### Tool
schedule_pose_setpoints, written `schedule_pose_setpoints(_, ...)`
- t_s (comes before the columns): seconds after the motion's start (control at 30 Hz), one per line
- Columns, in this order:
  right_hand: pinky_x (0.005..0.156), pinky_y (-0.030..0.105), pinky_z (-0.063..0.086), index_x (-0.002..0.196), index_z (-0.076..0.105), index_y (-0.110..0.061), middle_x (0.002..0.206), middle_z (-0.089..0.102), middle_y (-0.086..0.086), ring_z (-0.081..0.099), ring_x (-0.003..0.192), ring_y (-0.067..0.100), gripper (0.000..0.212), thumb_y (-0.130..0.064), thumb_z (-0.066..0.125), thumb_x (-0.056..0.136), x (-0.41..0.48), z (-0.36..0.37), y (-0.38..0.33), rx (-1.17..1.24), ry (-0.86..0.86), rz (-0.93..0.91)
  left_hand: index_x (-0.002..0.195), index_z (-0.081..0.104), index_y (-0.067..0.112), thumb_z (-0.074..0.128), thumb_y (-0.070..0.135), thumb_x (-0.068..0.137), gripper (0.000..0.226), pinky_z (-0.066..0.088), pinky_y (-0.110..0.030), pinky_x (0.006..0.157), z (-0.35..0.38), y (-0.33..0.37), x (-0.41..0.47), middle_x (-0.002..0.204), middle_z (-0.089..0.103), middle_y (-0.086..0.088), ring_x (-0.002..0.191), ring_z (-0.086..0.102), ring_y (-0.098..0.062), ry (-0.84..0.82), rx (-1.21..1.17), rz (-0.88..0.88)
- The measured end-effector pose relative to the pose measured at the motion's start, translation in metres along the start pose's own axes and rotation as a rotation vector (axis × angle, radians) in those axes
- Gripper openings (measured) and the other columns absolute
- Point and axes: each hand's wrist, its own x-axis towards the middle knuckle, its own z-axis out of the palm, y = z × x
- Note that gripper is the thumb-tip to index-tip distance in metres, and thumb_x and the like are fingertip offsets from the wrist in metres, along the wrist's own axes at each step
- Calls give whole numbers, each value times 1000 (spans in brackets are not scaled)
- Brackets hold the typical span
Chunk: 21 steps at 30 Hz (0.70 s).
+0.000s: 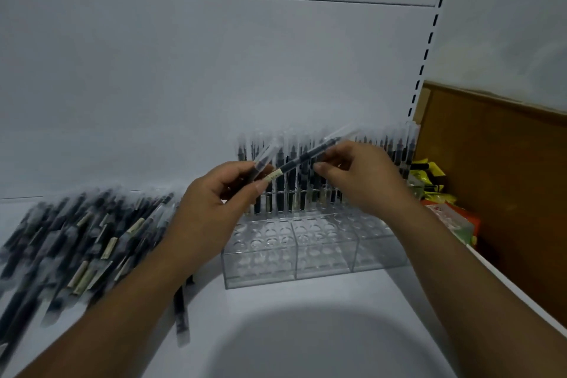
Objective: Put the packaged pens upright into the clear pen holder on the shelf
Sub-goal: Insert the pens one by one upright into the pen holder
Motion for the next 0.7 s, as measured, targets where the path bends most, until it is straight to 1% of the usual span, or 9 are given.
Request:
schedule_pose_setpoints(0.1,56,23,47,84,63,-34,72,64,-12,59,63,8,8,-34,66,91,1,2,0,8,-17,55,98,68,44,66,30,80,23,56,-43,81,1,0,0,97,73,2,86,66,-26,8,-16,16)
schedule_pose_setpoints(0.2,53,23,43,89,70,-27,75,68,-7,63,64,12,7,-34,68,90,1,1,1,33,20,88,99,67,45,65,34,80,22,54,-49,83,2,-2,0,98,73,-4,90,65,-31,-4,-2,20)
schedule_pose_setpoints(0.33,47,19,37,83,69,-27,71,68,-4,54,53,8,10,-34,67,90,0,0,0,-10,-4,121,99,67,44,64,36,80,21,54,-48,81,3,-2,0,96,72,-6,88,65,-31,-15,12,21)
schedule_pose_setpoints(0.4,47,17,35,90,71,-24,67,64,-7,52,55,5,9,-32,66,91,0,3,1,-55,-51,124,100,68,44,64,37,80,21,53,-50,82,4,-2,1,96,72,-8,89,64,-32,-24,21,17)
schedule_pose_setpoints(0.5,42,8,30,98,73,-23,62,57,-14,50,53,0,13,-32,67,91,-1,4,1,-83,-86,137,102,69,41,64,36,80,23,53,-51,83,4,-5,1,97,72,-9,91,64,-33,-29,16,4)
schedule_pose_setpoints(0.53,42,7,30,100,73,-24,63,58,-16,51,54,-1,15,-33,68,90,-2,2,1,-87,-92,133,102,69,40,64,36,79,24,53,-52,83,3,-6,1,97,72,-8,90,65,-33,-24,12,1)
schedule_pose_setpoints(0.6,48,10,32,104,73,-25,70,60,-18,54,60,-2,20,-36,69,88,-4,-4,0,-97,-100,111,102,69,41,65,38,79,24,53,-54,82,3,-7,1,96,73,-8,89,65,-33,-12,-3,-1)
schedule_pose_setpoints(0.67,53,12,36,96,73,-25,73,63,-15,56,65,1,16,-37,71,86,-4,-12,0,-81,-79,71,101,69,43,64,39,78,24,53,-55,81,3,-7,1,95,72,-8,88,65,-33,-2,-8,-5)
schedule_pose_setpoints(0.7,55,14,39,90,73,-23,73,65,-11,57,65,4,15,-37,72,84,-5,-15,-2,-31,-90,54,101,69,43,64,40,78,24,53,-55,80,3,-8,1,94,72,-8,87,64,-33,1,-7,-6)
